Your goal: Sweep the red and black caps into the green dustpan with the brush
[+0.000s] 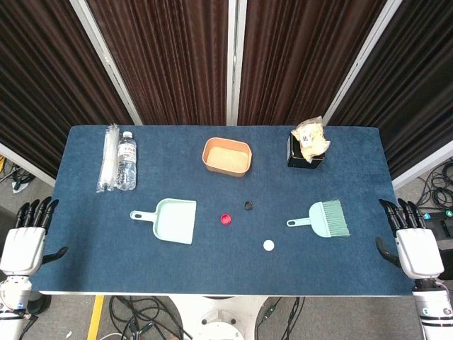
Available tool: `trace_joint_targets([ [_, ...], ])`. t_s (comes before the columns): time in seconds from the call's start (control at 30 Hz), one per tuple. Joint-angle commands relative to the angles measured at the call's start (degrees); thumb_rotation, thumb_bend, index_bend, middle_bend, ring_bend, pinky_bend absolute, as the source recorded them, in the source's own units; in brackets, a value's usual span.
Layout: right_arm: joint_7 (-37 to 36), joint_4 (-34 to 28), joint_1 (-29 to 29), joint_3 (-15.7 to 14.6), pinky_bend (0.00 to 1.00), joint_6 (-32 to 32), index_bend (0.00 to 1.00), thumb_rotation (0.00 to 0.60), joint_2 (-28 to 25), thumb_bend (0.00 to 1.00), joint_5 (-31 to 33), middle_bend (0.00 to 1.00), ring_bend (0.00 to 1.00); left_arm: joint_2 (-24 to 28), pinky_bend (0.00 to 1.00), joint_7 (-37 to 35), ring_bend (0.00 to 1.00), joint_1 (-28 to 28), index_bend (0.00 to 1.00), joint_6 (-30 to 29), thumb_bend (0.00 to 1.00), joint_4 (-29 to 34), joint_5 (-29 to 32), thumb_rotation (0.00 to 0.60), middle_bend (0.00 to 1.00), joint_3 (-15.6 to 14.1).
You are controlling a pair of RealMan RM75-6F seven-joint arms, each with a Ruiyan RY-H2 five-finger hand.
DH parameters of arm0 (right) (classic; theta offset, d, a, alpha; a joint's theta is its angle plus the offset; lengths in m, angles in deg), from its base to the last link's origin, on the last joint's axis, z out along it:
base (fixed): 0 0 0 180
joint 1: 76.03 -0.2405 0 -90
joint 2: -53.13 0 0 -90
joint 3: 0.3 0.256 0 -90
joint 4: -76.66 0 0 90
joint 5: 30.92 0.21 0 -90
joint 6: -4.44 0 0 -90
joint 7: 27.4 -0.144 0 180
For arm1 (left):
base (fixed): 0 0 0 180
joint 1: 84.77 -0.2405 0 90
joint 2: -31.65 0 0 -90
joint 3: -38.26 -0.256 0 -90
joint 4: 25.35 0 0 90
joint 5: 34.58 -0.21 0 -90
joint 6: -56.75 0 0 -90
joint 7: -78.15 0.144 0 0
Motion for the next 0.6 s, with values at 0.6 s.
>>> trace_joint_targets([
  [0.6, 7.6, -0.1, -11.4, 0.4, 0.02, -16.2, 0.28, 0.6, 2.3, 0.19, -2.4, 0.33, 0.03, 0.4, 0.0, -2.4, 0.0, 0.4, 0.04, -0.2, 0.05, -0.2, -1.9, 0.6, 0.03, -0.2],
])
